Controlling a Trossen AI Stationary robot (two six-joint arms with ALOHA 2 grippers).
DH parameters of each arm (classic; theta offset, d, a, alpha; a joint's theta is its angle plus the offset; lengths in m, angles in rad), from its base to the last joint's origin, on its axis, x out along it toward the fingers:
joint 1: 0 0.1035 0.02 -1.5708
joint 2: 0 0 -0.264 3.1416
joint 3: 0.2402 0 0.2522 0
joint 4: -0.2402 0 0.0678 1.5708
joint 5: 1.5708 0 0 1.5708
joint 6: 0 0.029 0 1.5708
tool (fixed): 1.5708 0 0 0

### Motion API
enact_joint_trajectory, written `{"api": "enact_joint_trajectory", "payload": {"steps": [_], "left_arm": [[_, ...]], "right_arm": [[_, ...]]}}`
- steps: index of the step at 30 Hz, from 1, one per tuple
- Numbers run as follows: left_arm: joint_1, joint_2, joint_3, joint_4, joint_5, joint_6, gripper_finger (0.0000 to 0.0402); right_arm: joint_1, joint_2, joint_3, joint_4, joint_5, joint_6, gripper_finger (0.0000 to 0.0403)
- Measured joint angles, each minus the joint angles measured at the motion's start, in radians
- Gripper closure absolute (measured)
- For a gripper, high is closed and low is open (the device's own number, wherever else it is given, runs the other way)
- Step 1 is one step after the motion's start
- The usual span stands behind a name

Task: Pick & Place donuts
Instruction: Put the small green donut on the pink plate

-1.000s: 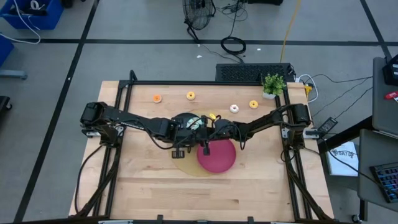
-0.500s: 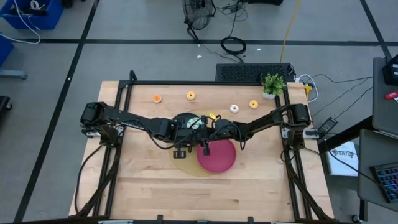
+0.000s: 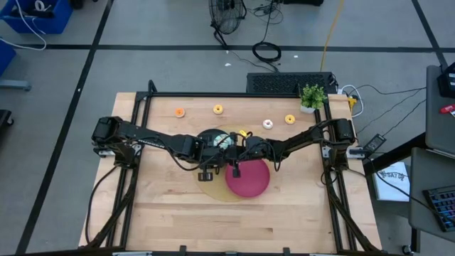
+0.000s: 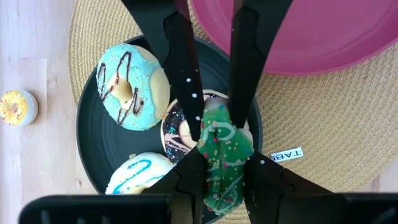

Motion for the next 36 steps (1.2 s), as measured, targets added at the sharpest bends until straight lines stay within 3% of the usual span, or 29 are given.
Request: {"api": "enact_joint_trajectory", "payload": {"steps": [8,21,28,36], "left_arm": [[0.009,0.000,0.000,0.008,0.004,-0.025,0.0290],[0.015,-0.014,0.002,0.132,-0.067,0.043,0.0105],[0.005,-0.141,0.001,0.175,-0.085,0.008,0.0049],[-0.021,-0.284,-0.061,0.220,-0.173,0.025,0.0035]], "right_arm": [[0.000,0.000,0.000,-0.001,0.000,0.000,0.0368],[0.000,0.000,0.000,-0.027,0.000,0.000,0.0370],[0.005,-0.105,-0.001,-0.328,0.003,0.025,0.0385],[0.094,-0.351,-0.051,-0.745,0.003,0.105,0.0395]]}}
